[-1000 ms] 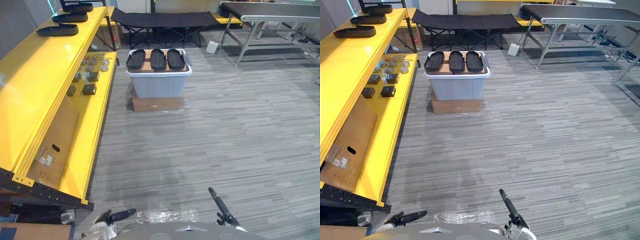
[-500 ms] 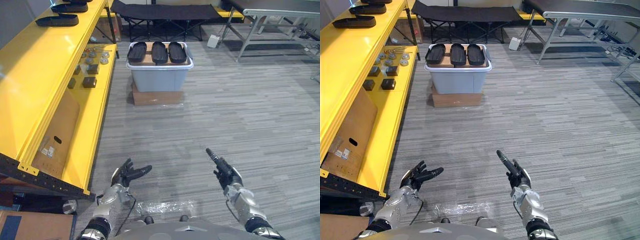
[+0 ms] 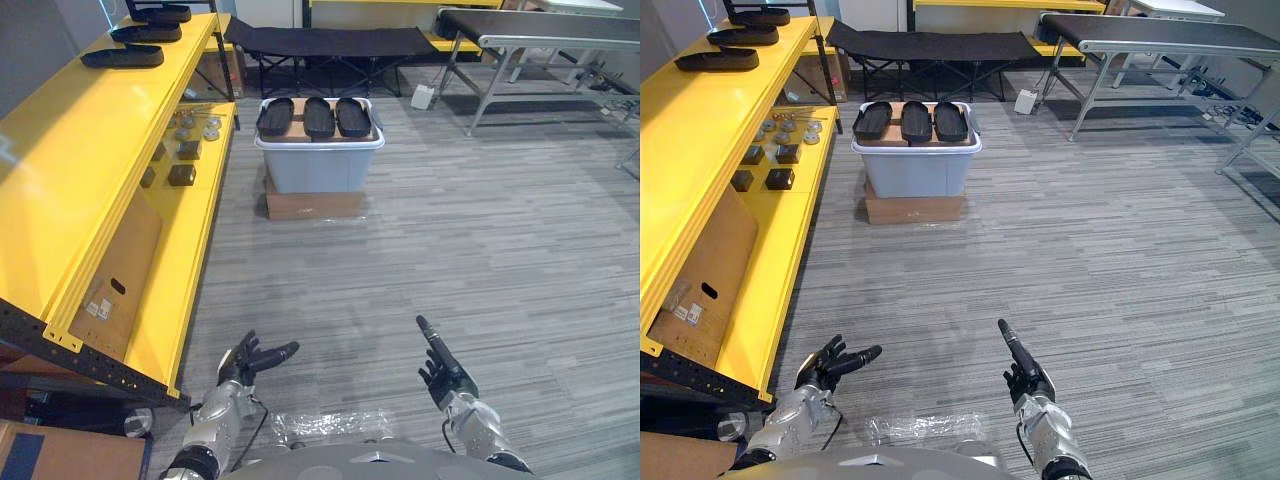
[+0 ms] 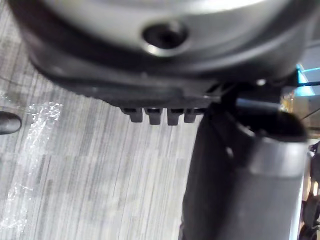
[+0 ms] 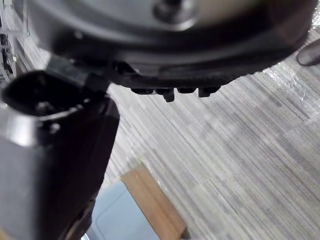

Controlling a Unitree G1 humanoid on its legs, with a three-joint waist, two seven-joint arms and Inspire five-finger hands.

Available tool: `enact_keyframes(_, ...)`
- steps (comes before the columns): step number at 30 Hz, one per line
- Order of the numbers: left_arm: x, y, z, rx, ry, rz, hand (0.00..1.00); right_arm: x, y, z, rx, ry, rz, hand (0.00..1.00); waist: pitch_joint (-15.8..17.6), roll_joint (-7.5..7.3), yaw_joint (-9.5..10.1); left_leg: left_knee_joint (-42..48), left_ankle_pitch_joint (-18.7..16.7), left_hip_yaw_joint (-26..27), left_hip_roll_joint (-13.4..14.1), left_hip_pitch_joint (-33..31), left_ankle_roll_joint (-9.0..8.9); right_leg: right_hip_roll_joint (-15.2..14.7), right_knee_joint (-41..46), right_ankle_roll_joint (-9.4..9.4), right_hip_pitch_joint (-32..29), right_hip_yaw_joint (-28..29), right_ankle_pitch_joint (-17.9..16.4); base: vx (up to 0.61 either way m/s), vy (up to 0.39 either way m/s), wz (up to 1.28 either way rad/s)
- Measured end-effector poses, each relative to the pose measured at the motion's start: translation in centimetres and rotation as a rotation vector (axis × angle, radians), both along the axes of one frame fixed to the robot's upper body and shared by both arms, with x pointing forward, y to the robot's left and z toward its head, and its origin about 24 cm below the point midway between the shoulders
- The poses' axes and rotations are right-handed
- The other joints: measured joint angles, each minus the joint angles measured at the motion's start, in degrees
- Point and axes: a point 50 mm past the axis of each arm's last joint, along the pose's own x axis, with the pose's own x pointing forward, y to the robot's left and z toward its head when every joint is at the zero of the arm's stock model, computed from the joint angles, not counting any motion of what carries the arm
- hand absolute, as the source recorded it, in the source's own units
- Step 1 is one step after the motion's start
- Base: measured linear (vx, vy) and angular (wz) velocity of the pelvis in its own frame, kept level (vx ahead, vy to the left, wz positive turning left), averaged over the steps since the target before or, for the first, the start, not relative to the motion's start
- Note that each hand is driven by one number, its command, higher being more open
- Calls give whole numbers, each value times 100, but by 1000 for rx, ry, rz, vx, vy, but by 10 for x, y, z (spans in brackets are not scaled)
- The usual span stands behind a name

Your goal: Walk over and take three plastic housings, then place them on the shelf

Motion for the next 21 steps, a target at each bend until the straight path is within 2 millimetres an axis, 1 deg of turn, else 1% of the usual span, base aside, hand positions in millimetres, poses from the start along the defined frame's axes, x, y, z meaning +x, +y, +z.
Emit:
enact_keyframes(1, -2, 0, 0, -13, -3, 22, 100, 0, 0, 0, -29, 4, -40, 100, -2, 2, 2, -32, 30, 23, 0, 3, 13, 5, -2, -13, -17, 19, 9, -90, 5, -5)
enact_keyframes(3, -5, -2, -1, -20, -16, 40, 100, -1, -2, 1, -47, 7, -64, 100, -4, 6, 3, -54, 38, 56, 0, 1, 26, 7, -6, -13, -29, 49, 21, -76, 14, -8)
enact_keyframes(5, -8, -5, -2, -46, -14, 67, 100, -1, -4, 2, -54, -3, -75, 100, -8, 12, 12, -57, 17, 103, -1, -19, -4, 9, -14, -7, -62, 97, 26, -71, 28, -12)
enact_keyframes(7, -9, -6, -2, -76, -22, 93, 100, 0, -5, 3, -60, -17, -77, 100, -24, 9, 15, -58, 3, 106, -6, -120, 18, 0, 22, -10, -202, 88, -8, -54, 33, -5)
enact_keyframes(8, -7, -7, 0, -95, -37, 95, 100, 1, -5, 6, -63, -34, -79, 100, -25, 7, 18, -57, -21, 105, -19, -220, 83, -27, 158, -51, -339, 63, -75, -12, 40, 5)
enact_keyframes(9, -5, -8, 2, -108, -54, 85, 100, 2, -5, 8, -63, -50, -91, 100, -15, -14, 10, -49, -64, 123, -56, -309, 160, -126, 470, 0, -550, 12, -248, 10, 41, 13)
enact_keyframes(10, -4, -9, 3, -119, -64, 75, 100, 2, -5, 9, -61, -56, -104, 100, 2, -44, 0, -7, -101, 158, -84, -325, 201, -207, 678, 92, -663, -23, -350, 37, 52, 27)
enact_keyframes(11, -1, -12, 6, -154, -84, 73, 100, 1, -5, 9, -55, -57, -137, 100, 51, -106, -4, 129, -156, 184, -109, -370, 252, -353, 1266, 87, -908, -60, -509, 66, 44, 12)
enact_keyframes(12, -2, -15, 7, -176, -93, 76, 100, 3, -5, 10, -42, -61, -169, 100, 81, -87, 33, 277, -274, 228, -88, -438, 397, -524, 2282, 66, -1400, -87, -549, 69, 51, 5)
enact_keyframes(13, -3, -16, 6, -178, -91, 73, 100, 4, -3, 10, -37, -62, -175, 100, 98, -83, 27, 386, -334, 231, -67, -453, 435, -643, 2882, 120, -1656, -126, -501, 138, 58, 0)
enact_keyframes(14, -6, -16, 5, -182, -75, 72, 100, 0, 2, 8, -16, -52, -194, 100, 156, -101, -15, 646, -456, 223, -17, -392, 488, -825, 3664, 23, -2021, -205, -563, 185, 69, 11)
enact_keyframes(15, -9, -19, 3, -185, -55, 67, 100, -6, 4, 4, -8, -31, -203, 100, 230, -38, 4, 864, -633, 203, 73, -307, 483, -805, 3656, -44, -2099, -240, -696, 176, 53, 16)
enact_keyframes(16, -9, -20, 3, -187, -48, 60, 100, -10, 5, 3, -8, -21, -200, 100, 239, -37, -7, 934, -690, 178, 115, -267, 468, -774, 3476, -32, -2100, -253, -698, 191, 56, 16)
enact_keyframes(17, -9, -20, 3, -187, -46, 54, 100, -14, 7, 1, -6, -8, -199, 100, 255, -14, -20, 1001, -740, 146, 159, -214, 409, -685, 3037, 13, -2103, -248, -665, 230, 42, 27)
enact_keyframes(18, -7, -19, 4, -186, -52, 53, 100, -19, 12, -1, 2, 7, -200, 100, 271, -11, -29, 1038, -794, 73, 201, -185, 319, -531, 2153, 122, -2105, -173, -559, 348, 26, 31)
enact_keyframes(19, -5, -18, 5, -185, -59, 52, 100, -22, 14, -3, 6, 15, -202, 100, 270, -71, -30, 1057, -829, 30, 232, -160, 257, -448, 1622, 210, -2096, -164, -458, 295, -17, 26)
enact_keyframes(20, -4, -18, 6, -189, -65, 51, 100, -24, 15, -4, 9, 21, -203, 100, 311, -68, -16, 1081, -875, 14, 263, -120, 186, -366, 1136, 229, -2067, -170, -327, 227, -41, 15)
enact_keyframes(21, -5, -18, 5, -196, -65, 56, 100, -25, 15, -4, 9, 25, -202, 100, 343, -56, -10, 1116, -924, 2, 277, -90, 123, -332, 862, 239, -2041, -169, -250, 257, -86, 5)
